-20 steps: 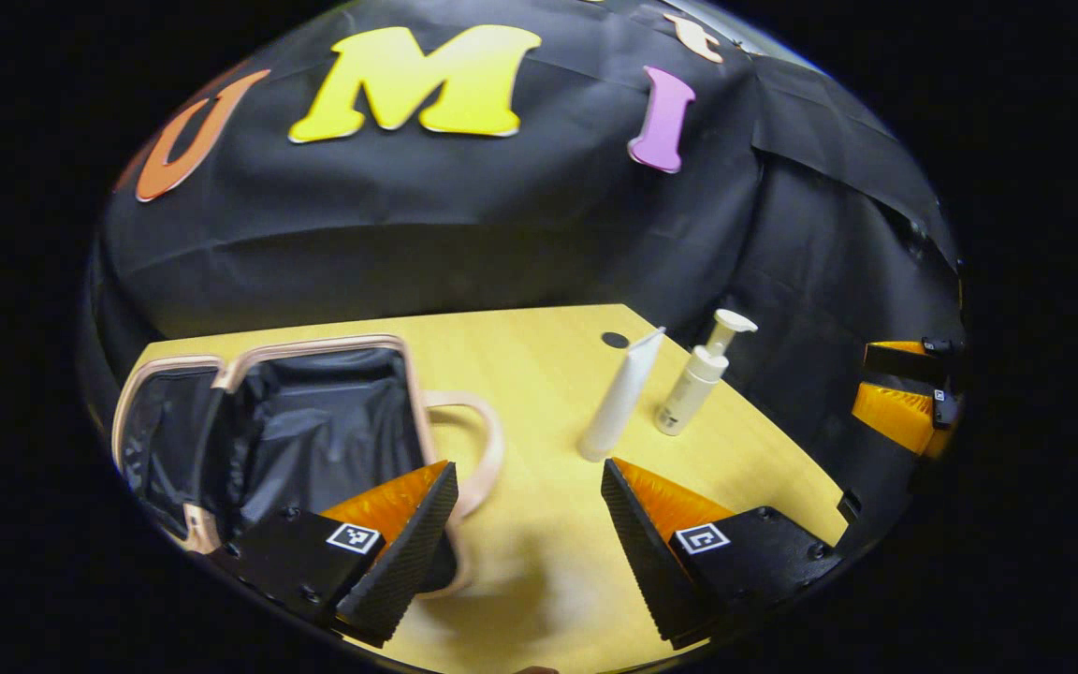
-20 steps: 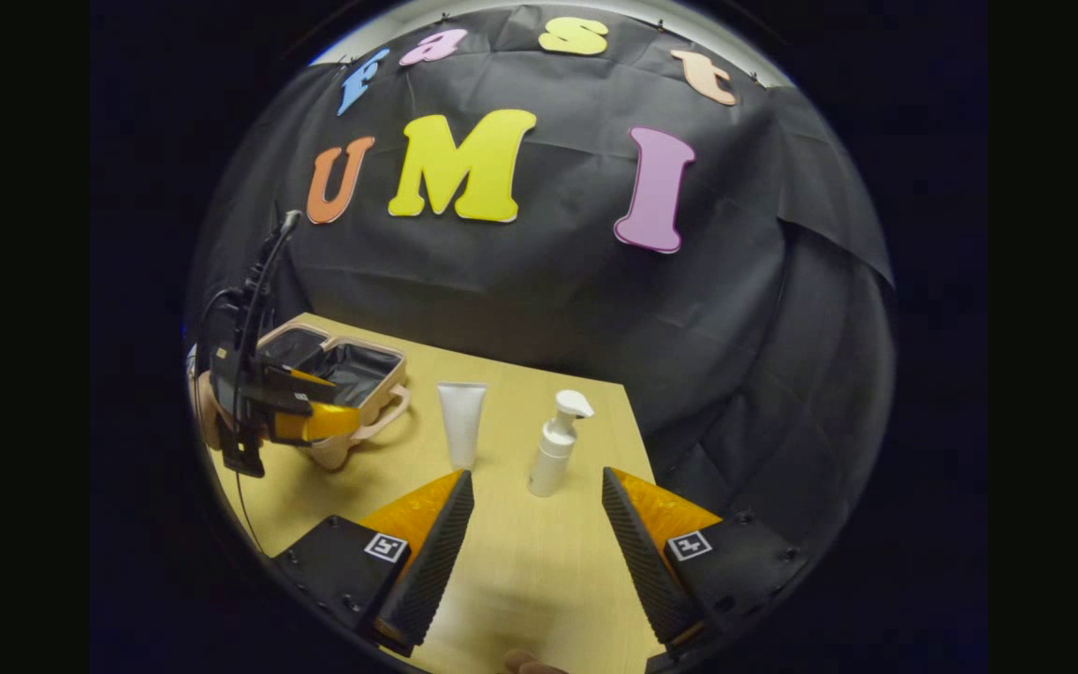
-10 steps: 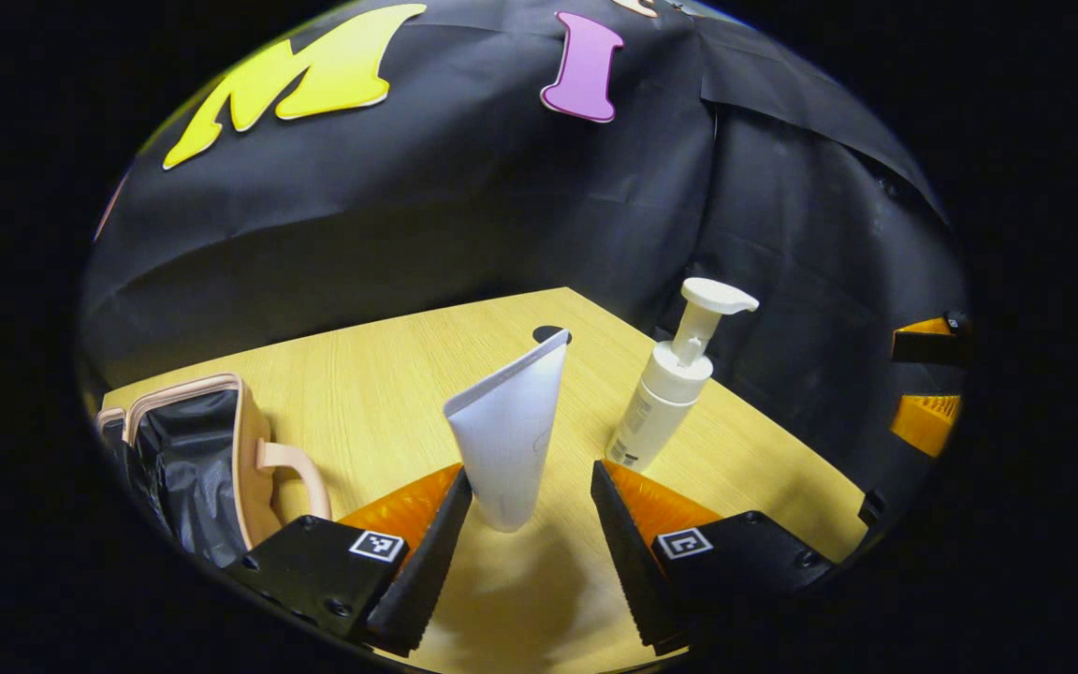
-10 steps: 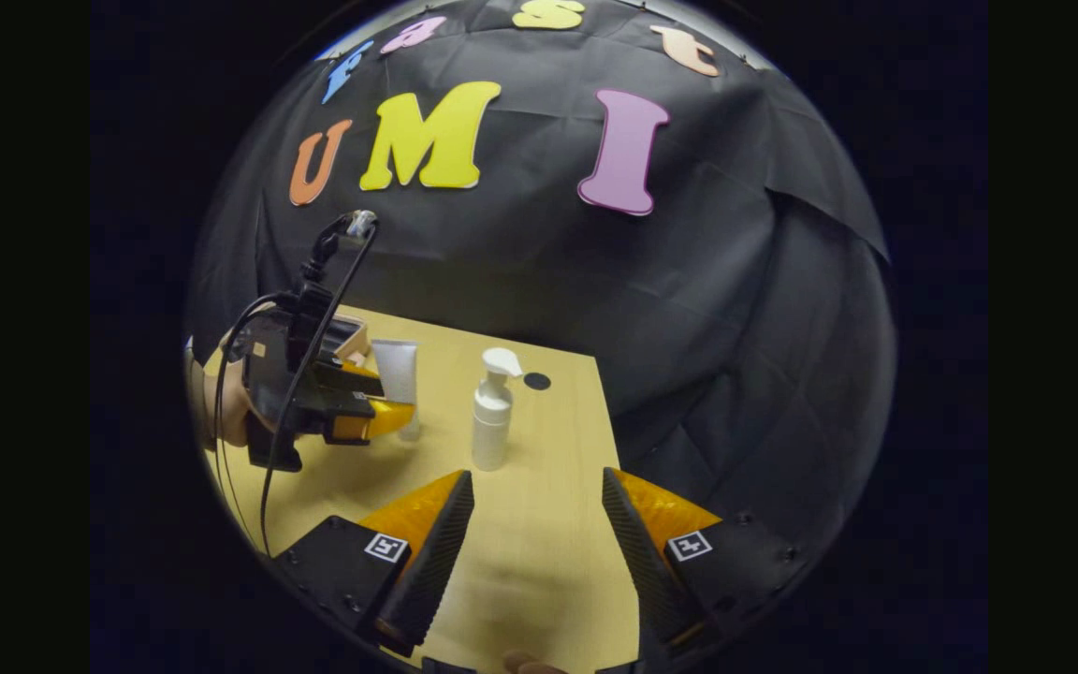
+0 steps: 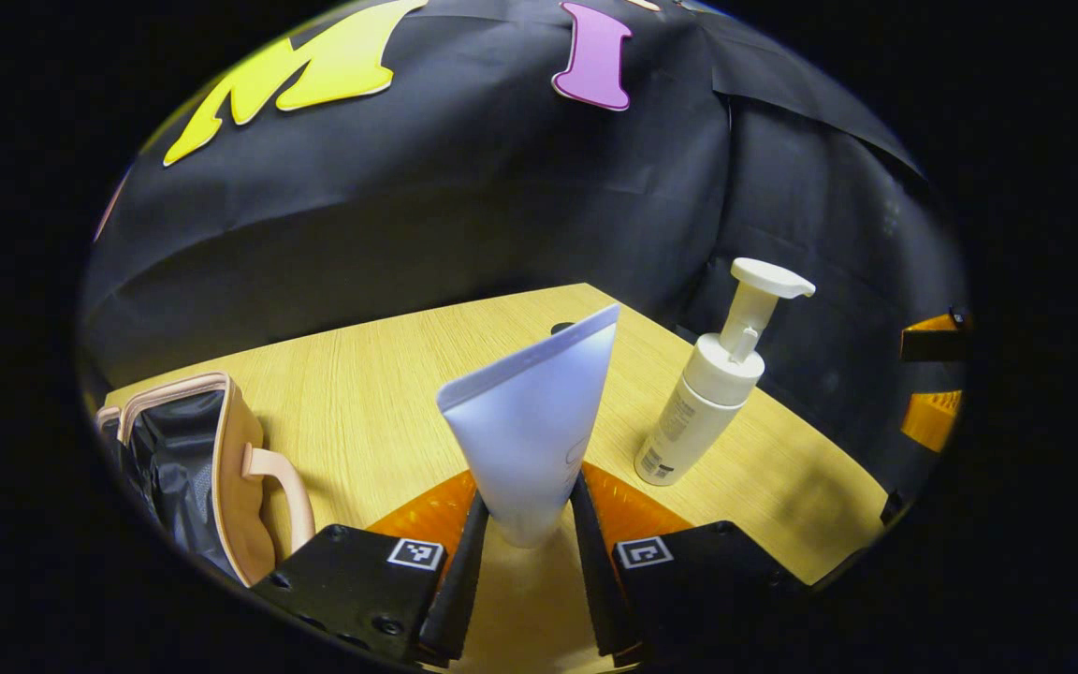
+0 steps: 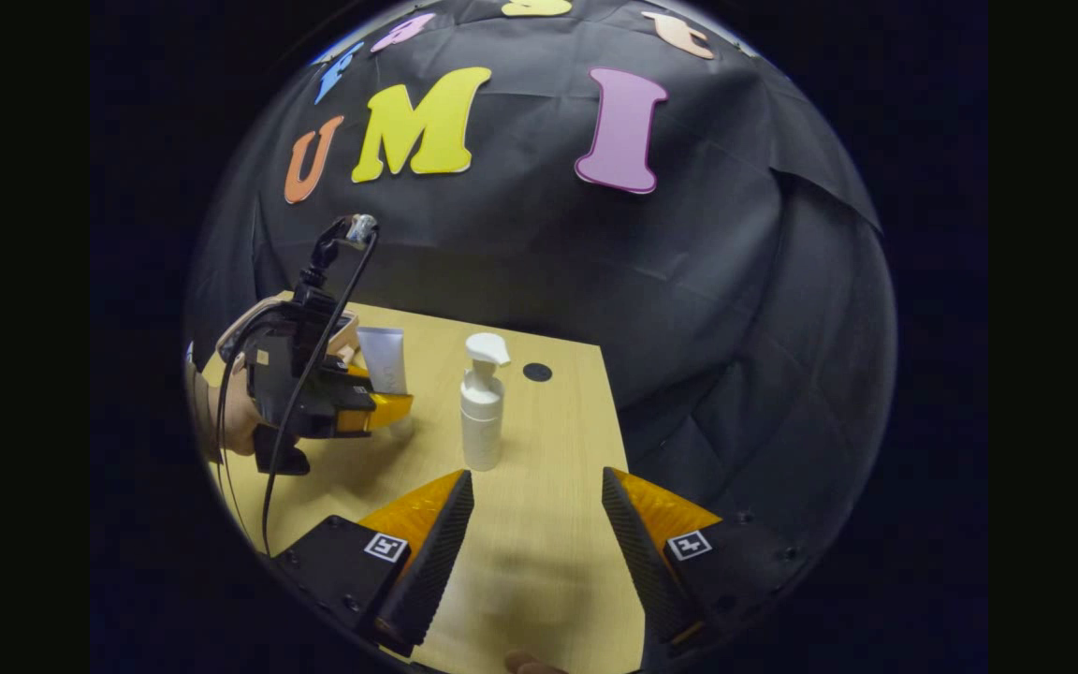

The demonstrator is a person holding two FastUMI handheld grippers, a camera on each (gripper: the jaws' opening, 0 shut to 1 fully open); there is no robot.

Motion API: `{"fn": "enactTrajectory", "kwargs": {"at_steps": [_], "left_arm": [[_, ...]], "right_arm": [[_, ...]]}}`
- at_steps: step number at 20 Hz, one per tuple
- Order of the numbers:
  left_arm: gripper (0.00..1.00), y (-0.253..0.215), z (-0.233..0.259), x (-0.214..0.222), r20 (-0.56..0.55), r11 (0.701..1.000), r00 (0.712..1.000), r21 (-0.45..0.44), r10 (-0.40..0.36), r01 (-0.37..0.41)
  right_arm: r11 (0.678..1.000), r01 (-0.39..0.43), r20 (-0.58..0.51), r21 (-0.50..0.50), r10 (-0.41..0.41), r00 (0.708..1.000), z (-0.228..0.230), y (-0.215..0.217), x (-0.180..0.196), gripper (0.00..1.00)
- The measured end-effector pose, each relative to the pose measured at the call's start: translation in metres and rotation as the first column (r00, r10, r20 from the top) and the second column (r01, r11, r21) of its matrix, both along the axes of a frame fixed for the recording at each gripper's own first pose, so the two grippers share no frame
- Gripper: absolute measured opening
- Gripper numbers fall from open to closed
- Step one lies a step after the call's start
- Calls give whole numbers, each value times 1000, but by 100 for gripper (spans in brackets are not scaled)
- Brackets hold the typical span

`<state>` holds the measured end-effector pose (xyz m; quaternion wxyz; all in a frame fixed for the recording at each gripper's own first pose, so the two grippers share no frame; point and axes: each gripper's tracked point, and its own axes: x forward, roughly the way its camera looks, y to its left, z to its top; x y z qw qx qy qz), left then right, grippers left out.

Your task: First open the suitcase, pack the skin care products into it, and then close the suitcase.

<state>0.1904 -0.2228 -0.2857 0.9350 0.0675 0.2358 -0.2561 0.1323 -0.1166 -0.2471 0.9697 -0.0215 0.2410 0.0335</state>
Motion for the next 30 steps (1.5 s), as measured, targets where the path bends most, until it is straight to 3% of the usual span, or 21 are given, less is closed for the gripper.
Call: {"fn": "enactTrajectory", "kwargs": {"at_steps": [3, 4, 5, 6, 7, 12, 19, 22, 23, 24, 25, 28, 30], "left_arm": [[56, -1, 0, -10, -32, 1000, 999, -1, -7, 7], [49, -2, 2, -19, -42, 1000, 999, -14, -11, 10], [48, -1, 6, -27, -50, 999, 999, -31, -14, 12], [55, 1, 13, -33, -52, 999, 999, -48, -15, 12], [48, 3, 19, -41, -55, 998, 998, -54, -19, 16], [48, 29, 44, -95, -57, 999, 998, -34, -26, 24], [48, 88, 69, -176, -97, 993, 990, -43, 105, -110], [46, 123, 79, -208, -117, 980, 975, -43, 188, -194], [45, 131, 84, -214, -118, 975, 971, -54, 208, -215], [52, 138, 89, -223, -120, 971, 967, -58, 224, -232], [45, 148, 95, -230, -117, 968, 964, -54, 239, -246], [44, 173, 114, -240, -94, 957, 955, -34, 283, -287], [44, 195, 130, -246, -83, 938, 936, -37, 342, -345]], "right_arm": [[1000, -21, -3, 13, 21, 1000, 0, 13, 21, 82], [999, -29, -1, 20, 29, 1000, -1, 19, 27, 83], [999, -34, 0, 24, 34, 999, -2, 23, 34, 82], [999, -37, -2, 26, 37, 999, -4, 27, 43, 82], [999, -40, -3, 24, 40, 999, -7, 30, 50, 82], [999, -26, -8, 33, 27, 1000, -22, 42, 84, 82], [998, 2, -37, 69, 0, 999, -53, 60, 122, 82], [996, 49, -24, 69, -47, 999, -55, 58, 137, 81], [996, 61, -20, 69, -59, 998, -55, 58, 140, 79], [995, 70, -18, 71, -69, 997, -55, 59, 142, 78], [994, 76, -21, 74, -74, 997, -54, 60, 142, 74], [995, 90, -21, 52, -89, 996, -55, 66, 140, 55], [995, 101, -28, 28, -100, 995, -53, 69, 134, 50]]}}
